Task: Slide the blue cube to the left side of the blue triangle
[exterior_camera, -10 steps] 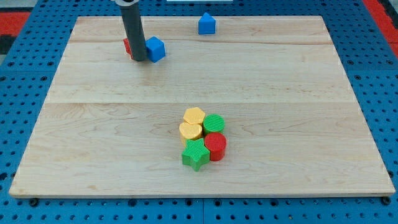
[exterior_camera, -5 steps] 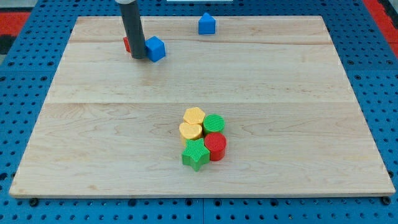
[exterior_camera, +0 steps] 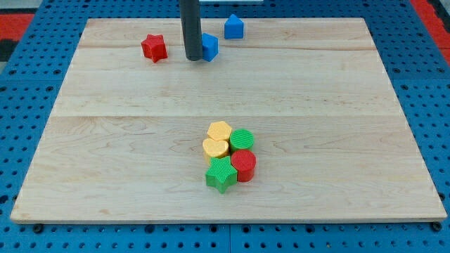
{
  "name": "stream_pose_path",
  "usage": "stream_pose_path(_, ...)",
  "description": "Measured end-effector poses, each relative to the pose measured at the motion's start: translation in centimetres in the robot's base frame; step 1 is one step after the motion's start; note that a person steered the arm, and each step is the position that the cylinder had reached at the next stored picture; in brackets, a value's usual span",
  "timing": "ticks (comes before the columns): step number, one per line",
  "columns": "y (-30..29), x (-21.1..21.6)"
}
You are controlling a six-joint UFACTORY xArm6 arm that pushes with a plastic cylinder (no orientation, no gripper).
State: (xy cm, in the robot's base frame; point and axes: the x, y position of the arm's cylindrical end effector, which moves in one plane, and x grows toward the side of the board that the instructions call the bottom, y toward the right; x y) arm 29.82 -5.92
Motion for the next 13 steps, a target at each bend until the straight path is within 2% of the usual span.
stream_pose_path(4, 2.0, -1.0)
stream_pose_path(10, 2.0, -5.7)
stream_pose_path(11, 1.8, -5.2)
stream_pose_path(12, 1.7, -1.8)
stream_pose_path(13, 3.6, -1.4)
